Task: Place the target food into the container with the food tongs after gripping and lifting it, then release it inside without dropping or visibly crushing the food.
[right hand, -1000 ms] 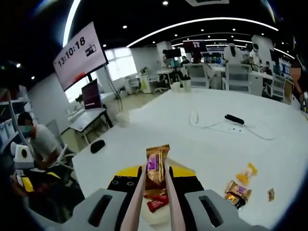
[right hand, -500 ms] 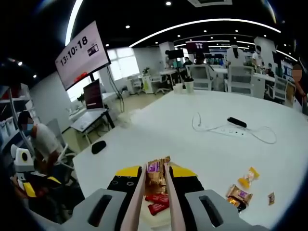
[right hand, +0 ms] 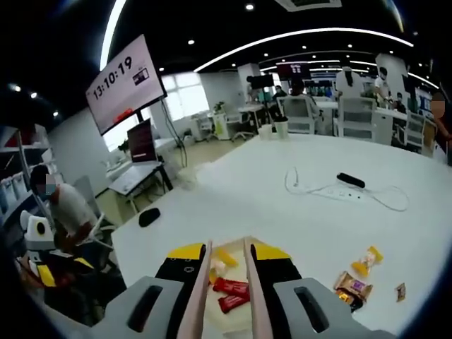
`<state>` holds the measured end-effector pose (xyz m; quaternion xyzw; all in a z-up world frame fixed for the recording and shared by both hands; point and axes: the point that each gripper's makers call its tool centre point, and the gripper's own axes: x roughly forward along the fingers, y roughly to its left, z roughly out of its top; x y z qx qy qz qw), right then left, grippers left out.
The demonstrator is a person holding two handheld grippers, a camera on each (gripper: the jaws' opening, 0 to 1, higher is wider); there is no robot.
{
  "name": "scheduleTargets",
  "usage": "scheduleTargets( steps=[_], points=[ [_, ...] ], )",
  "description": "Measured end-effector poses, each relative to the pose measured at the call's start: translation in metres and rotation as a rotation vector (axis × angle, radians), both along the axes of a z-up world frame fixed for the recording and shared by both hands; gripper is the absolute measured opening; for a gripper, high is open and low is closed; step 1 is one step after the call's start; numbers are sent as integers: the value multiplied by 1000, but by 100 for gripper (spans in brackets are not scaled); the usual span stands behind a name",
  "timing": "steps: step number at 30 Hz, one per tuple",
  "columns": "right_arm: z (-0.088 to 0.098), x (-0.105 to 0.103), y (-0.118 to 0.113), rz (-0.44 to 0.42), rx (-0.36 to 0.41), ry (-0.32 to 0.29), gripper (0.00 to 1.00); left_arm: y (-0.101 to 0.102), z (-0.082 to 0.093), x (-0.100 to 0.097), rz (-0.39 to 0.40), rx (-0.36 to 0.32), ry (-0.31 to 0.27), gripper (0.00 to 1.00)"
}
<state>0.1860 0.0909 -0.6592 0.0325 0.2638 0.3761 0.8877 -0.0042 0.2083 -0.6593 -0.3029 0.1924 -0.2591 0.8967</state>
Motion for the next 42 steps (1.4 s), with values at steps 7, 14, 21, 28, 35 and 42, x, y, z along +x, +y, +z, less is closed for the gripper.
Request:
scheduleTargets(
  steps=[7,14,21,28,35,42],
  points=[
    [9,1,-21,-38,24,-14,24,-9,-1,1,-28,6,6,55],
    [10,3,-54,-114,53,-4,25,-22,-1,4,-70,33,5,55],
    [14,-1,-98,-203,66,-16,25,-41,-1,8,-144,55,7,56],
    [25,-13,-140,-280,90,-10,25,-59,3,14,-197,68,-9,56],
    [26,-23,-182,-366,87,-23,25,-74,1,16,-245,65,-2,56],
    [23,-28,-210,-429,83,-23,25,-79,2,18,-265,71,-3,56]
  ],
)
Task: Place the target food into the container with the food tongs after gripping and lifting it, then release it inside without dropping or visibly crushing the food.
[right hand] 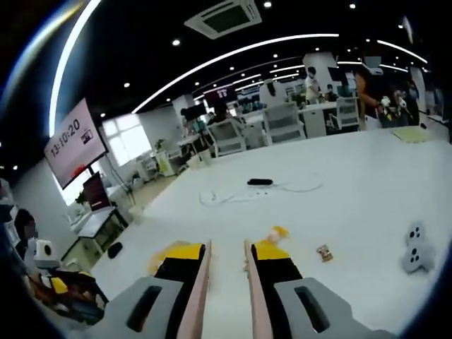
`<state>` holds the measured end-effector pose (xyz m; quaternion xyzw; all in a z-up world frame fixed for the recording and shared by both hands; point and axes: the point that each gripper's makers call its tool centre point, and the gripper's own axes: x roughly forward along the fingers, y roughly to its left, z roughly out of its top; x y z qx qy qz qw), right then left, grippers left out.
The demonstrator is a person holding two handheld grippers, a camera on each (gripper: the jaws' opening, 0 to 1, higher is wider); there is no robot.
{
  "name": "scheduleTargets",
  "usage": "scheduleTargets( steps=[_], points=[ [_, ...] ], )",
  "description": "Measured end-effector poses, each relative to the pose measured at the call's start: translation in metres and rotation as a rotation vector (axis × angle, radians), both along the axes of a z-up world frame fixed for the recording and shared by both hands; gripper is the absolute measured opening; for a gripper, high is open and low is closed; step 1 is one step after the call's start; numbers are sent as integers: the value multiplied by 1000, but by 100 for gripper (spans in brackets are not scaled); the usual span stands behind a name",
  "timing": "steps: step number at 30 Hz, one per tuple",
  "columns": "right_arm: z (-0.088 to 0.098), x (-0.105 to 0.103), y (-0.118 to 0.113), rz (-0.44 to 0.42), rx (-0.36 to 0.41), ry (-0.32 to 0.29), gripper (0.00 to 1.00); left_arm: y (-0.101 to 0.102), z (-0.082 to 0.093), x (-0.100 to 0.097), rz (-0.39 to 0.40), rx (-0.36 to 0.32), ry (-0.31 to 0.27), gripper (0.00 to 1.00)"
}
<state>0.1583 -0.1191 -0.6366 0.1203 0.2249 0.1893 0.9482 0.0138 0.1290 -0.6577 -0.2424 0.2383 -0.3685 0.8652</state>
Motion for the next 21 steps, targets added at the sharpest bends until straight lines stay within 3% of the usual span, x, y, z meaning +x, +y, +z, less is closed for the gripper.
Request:
scheduleTargets(
  steps=[21],
  points=[
    [-19,0,-31,-72,-17,33,25,4,-5,3,8,-6,21,55]
  ],
)
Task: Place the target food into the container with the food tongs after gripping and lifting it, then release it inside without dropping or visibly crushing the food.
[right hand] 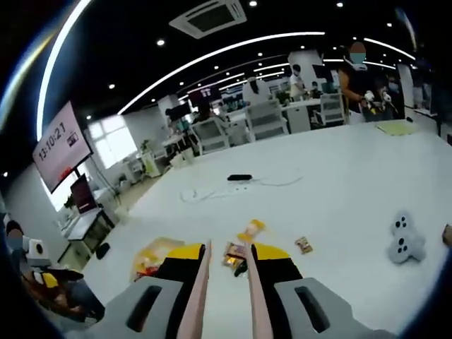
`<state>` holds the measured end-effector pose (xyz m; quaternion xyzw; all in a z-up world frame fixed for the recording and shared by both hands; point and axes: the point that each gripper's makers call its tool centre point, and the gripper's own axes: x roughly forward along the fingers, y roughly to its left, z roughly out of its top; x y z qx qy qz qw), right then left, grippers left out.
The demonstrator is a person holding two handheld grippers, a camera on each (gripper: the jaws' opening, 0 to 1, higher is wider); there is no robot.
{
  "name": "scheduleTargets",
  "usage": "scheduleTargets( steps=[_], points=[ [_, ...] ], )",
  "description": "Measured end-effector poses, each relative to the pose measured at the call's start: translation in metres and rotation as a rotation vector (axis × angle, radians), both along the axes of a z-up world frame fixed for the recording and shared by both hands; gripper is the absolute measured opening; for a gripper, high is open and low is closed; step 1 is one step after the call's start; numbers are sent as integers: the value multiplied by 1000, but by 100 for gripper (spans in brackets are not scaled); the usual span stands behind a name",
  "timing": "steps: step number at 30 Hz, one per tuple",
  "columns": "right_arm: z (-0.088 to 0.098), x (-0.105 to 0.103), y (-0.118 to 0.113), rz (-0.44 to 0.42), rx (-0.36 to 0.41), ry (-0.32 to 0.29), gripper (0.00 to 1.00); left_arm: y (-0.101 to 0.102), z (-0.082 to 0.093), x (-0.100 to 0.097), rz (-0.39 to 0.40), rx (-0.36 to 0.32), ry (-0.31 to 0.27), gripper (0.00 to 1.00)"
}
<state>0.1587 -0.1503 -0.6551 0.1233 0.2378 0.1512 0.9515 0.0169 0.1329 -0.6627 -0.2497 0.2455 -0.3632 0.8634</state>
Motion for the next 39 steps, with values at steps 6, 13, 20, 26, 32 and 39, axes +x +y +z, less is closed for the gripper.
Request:
scheduleTargets(
  steps=[6,13,20,26,32,39],
  points=[
    [-9,2,3,8,-10,18,25,-2,0,1,0,6,-3,54],
    [-17,12,17,36,-13,35,25,-2,0,5,0,8,-2,54],
    [-30,23,35,93,-23,56,25,-3,-6,6,-1,9,18,54],
    [-44,28,50,116,-14,85,25,-13,-15,7,-27,1,43,54],
    [-75,32,59,102,-18,175,25,-24,-14,7,-66,-15,49,55],
    [-96,36,73,112,4,217,25,-26,-19,11,-81,-11,65,56]
  ],
)
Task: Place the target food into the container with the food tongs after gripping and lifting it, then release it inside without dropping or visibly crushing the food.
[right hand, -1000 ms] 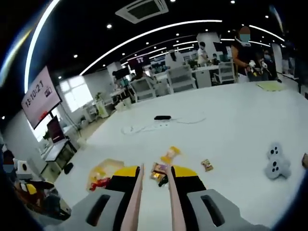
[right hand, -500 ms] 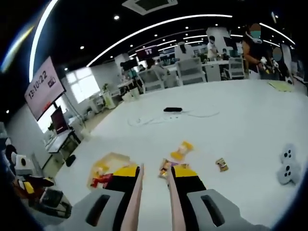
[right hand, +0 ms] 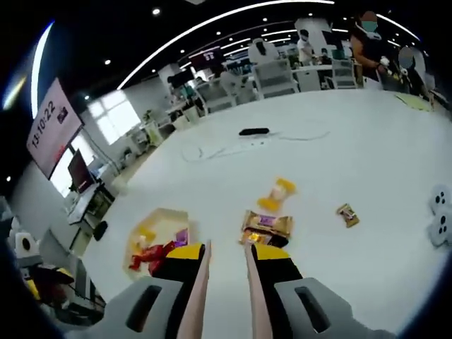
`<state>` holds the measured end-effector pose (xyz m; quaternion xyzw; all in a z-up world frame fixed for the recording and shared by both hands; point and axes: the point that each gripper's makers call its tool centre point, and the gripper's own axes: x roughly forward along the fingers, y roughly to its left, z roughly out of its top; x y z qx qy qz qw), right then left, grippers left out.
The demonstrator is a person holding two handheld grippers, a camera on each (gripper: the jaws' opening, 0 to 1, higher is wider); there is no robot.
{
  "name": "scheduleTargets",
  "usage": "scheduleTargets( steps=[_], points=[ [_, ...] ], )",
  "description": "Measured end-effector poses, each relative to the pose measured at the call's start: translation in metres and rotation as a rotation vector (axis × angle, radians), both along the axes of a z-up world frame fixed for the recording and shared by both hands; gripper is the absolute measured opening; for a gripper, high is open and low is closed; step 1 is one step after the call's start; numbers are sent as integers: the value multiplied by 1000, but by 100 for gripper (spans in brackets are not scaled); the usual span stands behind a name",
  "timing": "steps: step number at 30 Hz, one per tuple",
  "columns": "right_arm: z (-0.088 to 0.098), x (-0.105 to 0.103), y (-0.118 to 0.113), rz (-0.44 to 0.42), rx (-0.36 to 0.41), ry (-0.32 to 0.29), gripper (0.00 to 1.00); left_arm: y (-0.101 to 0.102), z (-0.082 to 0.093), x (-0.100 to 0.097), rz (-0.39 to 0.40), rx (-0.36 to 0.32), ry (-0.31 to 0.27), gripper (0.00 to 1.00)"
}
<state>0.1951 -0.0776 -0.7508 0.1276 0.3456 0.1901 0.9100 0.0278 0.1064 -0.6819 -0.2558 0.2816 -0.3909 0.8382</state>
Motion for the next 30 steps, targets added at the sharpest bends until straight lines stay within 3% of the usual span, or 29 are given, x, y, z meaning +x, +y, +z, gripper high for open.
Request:
scheduleTargets(
  steps=[14,30],
  points=[
    [-21,12,5,-14,2,31,25,2,-14,4,0,22,31,57],
    [-55,26,1,-65,-51,79,25,4,-28,8,8,32,73,56]
  ],
)
